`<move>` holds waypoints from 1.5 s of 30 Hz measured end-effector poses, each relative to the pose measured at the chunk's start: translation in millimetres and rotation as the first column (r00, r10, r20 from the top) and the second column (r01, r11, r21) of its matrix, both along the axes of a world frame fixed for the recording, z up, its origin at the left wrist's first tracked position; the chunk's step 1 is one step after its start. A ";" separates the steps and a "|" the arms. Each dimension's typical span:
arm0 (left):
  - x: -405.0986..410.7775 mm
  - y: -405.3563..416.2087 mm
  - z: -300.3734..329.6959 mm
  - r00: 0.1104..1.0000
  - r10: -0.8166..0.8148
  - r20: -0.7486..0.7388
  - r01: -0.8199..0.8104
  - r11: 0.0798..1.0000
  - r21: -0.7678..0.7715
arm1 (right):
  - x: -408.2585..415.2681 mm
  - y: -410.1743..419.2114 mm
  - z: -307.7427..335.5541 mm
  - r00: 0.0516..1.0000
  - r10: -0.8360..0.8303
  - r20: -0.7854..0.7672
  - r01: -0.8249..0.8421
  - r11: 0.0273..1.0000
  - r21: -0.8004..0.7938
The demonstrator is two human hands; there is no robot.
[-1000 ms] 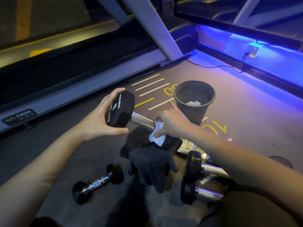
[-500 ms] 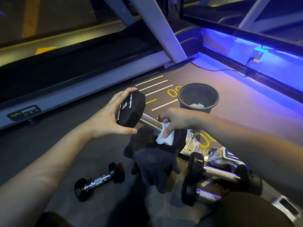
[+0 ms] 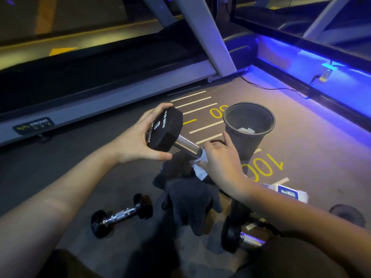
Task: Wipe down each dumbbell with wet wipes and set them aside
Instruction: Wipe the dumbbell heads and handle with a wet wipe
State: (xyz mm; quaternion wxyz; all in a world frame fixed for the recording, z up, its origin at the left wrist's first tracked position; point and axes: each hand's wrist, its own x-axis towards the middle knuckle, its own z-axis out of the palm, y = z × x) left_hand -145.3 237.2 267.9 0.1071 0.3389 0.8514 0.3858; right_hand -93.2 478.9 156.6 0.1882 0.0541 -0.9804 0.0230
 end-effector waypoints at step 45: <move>-5.7 -14.3 -9.4 0.999 -0.033 -0.018 0.033 0.999 -0.005 | -22.6 11.7 55.7 0.839 0.219 0.497 -0.175 0.975 -0.134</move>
